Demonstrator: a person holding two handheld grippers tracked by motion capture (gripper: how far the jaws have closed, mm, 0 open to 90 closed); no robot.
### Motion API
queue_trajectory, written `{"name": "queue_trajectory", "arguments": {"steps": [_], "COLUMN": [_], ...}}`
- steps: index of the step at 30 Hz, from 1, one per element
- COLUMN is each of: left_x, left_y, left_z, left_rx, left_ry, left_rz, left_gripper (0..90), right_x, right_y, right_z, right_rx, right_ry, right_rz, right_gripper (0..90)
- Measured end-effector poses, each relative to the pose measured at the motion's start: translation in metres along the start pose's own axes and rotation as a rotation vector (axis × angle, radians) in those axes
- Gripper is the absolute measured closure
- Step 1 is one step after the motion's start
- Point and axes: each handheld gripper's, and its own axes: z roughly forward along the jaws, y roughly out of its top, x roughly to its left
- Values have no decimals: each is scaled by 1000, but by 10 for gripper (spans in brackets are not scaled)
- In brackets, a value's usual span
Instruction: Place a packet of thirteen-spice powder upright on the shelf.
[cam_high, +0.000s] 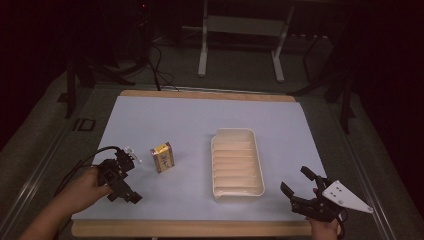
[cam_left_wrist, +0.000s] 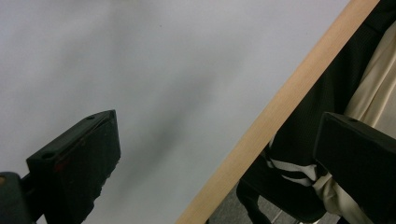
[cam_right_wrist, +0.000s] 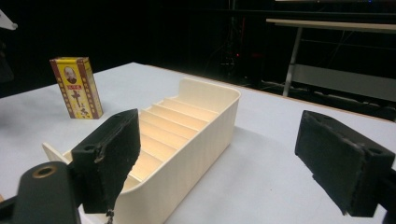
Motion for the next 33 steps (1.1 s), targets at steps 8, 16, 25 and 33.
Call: {"name": "queue_trajectory", "arguments": {"steps": [8,16,25,33], "left_x": [2,12,22,31], "left_y": [14,34,55,75], "left_z": [-3,2,-3,-21], "left_rx": [31,51,59,56], "left_ry": [-21,15,31,35], "left_rz": [24,8,22,60], "left_gripper": [8,9,82,194], "right_x": [1,2,1,1], "right_y": [0,-1,-1,-1], "right_z": [3,4,4,5], "right_rx": [23,40,46,50], "right_ry": [22,24,31,36], "right_rz": [-8,-17,-19,-19], "right_gripper": [141,141,142,141]}}
